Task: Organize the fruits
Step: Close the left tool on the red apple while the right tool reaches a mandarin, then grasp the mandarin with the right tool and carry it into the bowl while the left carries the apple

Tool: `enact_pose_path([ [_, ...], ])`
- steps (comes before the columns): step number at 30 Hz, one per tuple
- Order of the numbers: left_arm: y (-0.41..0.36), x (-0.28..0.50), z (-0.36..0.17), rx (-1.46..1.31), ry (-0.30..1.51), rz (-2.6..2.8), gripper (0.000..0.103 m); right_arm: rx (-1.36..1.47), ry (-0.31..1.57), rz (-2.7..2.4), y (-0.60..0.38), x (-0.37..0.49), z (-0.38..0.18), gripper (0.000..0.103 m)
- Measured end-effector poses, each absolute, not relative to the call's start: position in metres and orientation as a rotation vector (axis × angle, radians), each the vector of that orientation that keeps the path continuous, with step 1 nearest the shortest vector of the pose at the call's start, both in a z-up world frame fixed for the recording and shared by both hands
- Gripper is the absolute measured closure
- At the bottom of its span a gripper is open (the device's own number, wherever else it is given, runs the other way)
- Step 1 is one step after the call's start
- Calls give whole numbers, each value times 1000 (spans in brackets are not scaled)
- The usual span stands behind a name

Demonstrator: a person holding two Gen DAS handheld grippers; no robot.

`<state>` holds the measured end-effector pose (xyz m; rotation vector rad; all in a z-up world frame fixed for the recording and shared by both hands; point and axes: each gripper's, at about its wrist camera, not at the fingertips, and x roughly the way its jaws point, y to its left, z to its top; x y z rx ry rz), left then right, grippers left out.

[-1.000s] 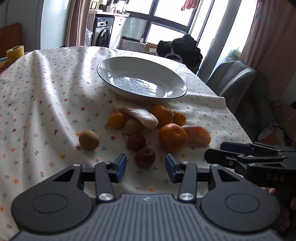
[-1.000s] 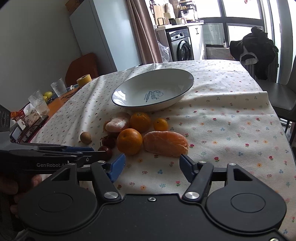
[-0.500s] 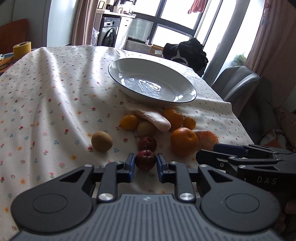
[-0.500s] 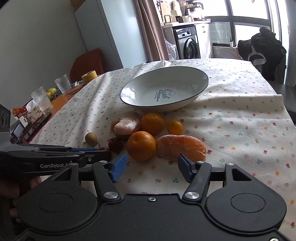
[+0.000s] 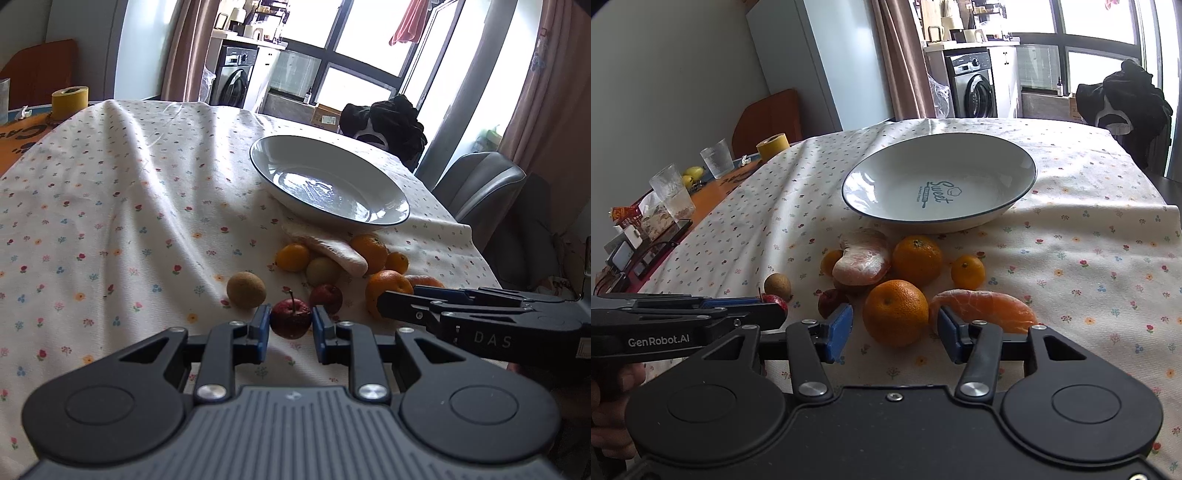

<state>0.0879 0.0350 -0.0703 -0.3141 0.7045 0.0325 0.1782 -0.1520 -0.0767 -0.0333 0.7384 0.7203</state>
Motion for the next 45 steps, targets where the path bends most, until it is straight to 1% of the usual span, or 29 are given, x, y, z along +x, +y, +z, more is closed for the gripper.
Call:
enact_pose_path([
  [4, 38, 83, -67, -317, 690, 43, 80, -47, 744, 715, -148, 180, -79, 59],
  [6, 38, 82, -66, -314, 684, 50, 80, -62, 734, 704, -146, 179, -79, 64],
  [9, 39, 80, -65, -316, 678, 53, 80, -65, 739, 695, -146, 178, -78, 65],
  [24, 35, 82, -51, -290, 637, 55, 80, -41, 682, 687, -159, 172, -60, 66],
  [45, 35, 116, -33, -250, 606, 68, 80, 19, 636, 670, -176, 204, -49, 66],
])
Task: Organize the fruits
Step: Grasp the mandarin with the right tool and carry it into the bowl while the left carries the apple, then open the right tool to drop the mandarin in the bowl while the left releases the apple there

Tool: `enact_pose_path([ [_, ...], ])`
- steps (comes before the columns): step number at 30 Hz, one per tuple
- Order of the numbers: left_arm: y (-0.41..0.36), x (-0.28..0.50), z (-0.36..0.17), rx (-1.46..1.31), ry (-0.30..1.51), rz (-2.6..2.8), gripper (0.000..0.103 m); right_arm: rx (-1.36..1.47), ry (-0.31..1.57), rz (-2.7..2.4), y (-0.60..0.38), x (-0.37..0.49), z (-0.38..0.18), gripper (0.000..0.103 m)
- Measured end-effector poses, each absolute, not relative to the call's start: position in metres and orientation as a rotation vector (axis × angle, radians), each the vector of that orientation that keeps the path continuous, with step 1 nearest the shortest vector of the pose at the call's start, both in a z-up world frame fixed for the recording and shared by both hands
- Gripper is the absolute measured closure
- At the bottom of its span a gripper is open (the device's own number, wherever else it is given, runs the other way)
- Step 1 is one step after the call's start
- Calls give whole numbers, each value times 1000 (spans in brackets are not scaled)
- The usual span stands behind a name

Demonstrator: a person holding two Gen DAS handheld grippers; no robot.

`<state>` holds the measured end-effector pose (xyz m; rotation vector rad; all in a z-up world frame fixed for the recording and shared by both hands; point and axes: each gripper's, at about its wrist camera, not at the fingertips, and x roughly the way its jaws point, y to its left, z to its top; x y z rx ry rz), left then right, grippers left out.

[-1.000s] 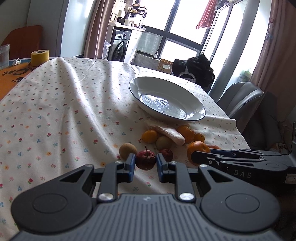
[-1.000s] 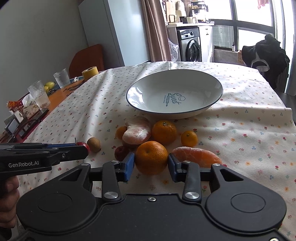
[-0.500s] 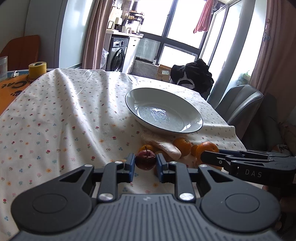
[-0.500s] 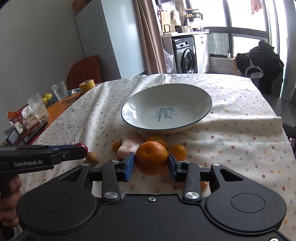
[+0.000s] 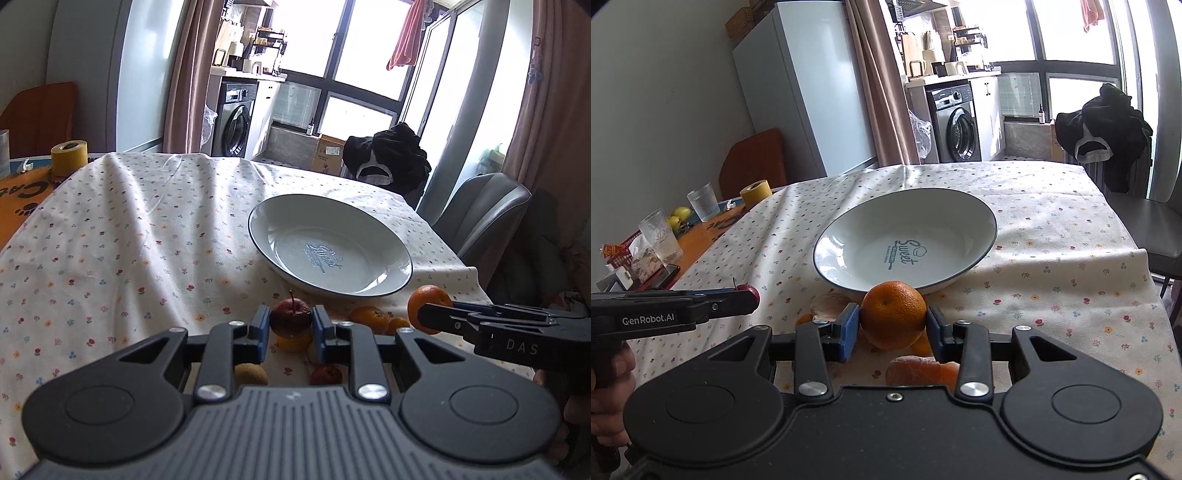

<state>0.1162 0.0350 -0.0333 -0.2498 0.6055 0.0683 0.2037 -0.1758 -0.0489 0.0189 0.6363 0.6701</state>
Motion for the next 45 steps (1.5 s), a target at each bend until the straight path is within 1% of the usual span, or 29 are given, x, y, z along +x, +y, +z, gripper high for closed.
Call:
enact_pose_path([
  [17, 30, 166, -26, -225, 621, 71, 80, 44, 637, 659, -170, 245, -43, 66],
  [28, 27, 197, -39, -217, 659, 83, 80, 37, 652, 633, -159, 263, -52, 66],
  [40, 22, 214, -47, -213, 677, 66, 80, 24, 657, 627, -153, 266, -56, 66],
  [45, 19, 218, -50, -216, 687, 60, 80, 35, 657, 622, -157, 263, -55, 64],
])
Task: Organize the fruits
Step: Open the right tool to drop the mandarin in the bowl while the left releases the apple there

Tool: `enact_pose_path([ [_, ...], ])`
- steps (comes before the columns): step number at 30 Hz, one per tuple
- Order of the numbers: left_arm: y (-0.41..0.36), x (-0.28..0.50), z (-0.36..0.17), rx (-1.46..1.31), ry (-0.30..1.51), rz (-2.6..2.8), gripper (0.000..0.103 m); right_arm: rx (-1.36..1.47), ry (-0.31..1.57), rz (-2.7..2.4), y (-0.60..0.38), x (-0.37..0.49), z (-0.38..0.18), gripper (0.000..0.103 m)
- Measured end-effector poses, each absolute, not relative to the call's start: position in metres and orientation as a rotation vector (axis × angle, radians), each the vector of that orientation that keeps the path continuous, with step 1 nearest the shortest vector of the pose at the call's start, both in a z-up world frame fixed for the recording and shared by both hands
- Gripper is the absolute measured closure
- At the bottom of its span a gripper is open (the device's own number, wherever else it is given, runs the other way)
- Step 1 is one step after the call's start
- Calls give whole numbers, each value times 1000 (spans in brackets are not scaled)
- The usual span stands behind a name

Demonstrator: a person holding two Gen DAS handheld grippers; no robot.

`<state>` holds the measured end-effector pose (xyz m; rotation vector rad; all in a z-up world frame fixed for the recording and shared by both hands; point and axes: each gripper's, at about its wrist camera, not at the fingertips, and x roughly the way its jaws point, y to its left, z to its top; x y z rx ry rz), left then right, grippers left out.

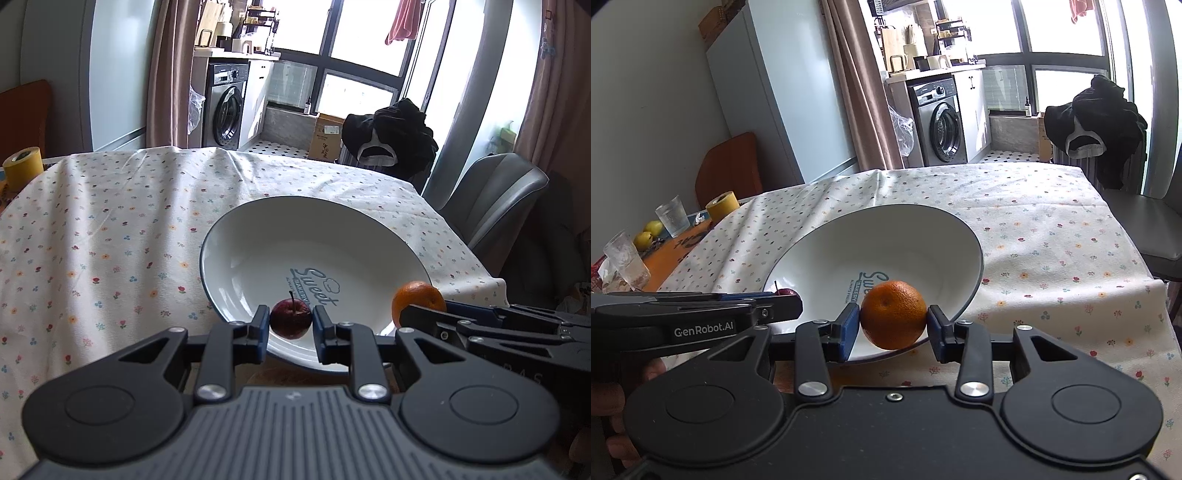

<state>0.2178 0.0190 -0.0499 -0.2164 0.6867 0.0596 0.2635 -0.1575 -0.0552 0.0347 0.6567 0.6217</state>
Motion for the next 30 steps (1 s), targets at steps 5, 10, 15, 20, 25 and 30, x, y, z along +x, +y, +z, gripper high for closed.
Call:
enact_pose_path([
  [5, 14, 217, -51, -215, 681, 56, 79, 38, 630, 611, -163, 259, -52, 64],
  [10, 14, 213, -48, -218, 675, 64, 76, 59, 629, 597, -169, 257, -51, 61],
  [15, 16, 204, -46, -224, 679, 72, 76, 66, 634, 589, -173, 253, -54, 60],
  [20, 21, 191, -43, -230, 673, 91, 63, 71, 624, 571, -177, 247, -53, 49],
  [25, 25, 176, -37, -231, 639, 117, 45, 66, 609, 565, -180, 238, -50, 36],
  [30, 27, 162, -32, -222, 609, 148, 27, 68, 588, 563, -182, 228, -46, 20],
])
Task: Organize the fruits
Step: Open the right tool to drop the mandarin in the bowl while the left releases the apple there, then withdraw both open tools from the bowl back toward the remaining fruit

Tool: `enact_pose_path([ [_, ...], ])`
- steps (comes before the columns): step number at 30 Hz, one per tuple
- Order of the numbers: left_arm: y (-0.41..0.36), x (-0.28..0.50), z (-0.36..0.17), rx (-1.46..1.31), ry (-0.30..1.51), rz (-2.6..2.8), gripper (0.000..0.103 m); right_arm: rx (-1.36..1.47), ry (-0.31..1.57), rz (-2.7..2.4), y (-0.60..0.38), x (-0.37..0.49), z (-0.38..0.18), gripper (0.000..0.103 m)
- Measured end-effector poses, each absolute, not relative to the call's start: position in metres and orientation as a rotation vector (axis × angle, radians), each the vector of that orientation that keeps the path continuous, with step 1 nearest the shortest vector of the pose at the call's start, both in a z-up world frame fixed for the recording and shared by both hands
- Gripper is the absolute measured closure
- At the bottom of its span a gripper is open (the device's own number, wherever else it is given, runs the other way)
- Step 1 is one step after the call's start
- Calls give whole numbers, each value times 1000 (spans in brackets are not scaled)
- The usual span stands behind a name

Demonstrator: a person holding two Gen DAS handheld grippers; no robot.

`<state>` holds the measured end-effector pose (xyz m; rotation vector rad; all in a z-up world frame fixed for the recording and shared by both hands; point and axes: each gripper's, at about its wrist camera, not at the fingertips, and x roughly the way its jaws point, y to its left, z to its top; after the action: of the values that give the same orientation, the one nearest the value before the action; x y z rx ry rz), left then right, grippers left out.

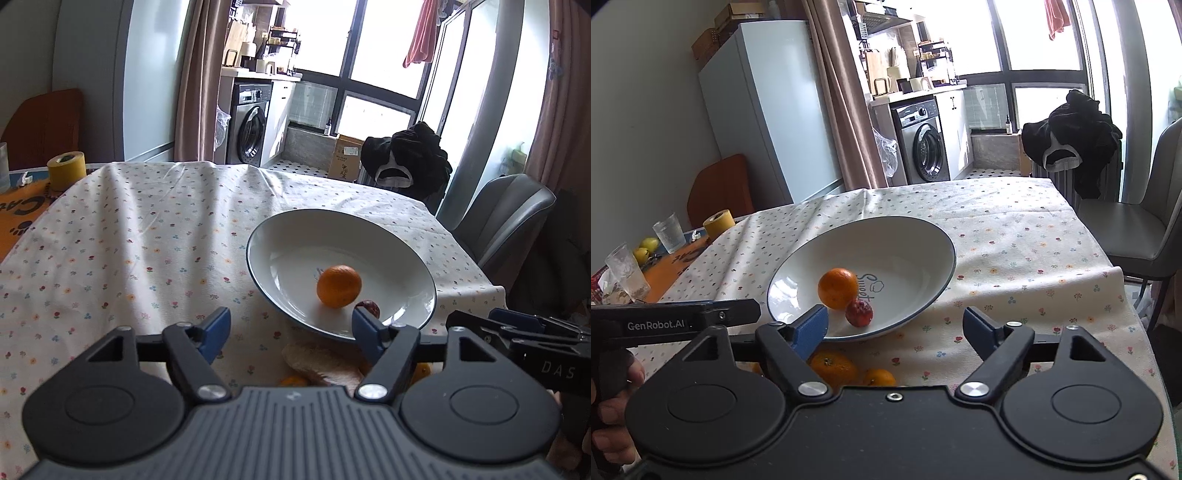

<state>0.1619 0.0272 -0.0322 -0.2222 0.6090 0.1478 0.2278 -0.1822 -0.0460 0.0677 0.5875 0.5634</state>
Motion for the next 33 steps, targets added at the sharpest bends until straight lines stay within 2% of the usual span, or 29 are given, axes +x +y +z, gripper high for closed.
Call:
enact_pose_path([
  [6, 29, 144, -26, -225, 558, 175, 15, 92, 571, 541, -188, 221, -42, 1],
  [13, 30, 125, -22, -219, 518, 196, 9, 87, 523, 520, -190, 206, -38, 0],
  [33, 36, 77, -18, -221, 506, 222, 9, 54, 514, 541, -182, 166, -30, 0],
])
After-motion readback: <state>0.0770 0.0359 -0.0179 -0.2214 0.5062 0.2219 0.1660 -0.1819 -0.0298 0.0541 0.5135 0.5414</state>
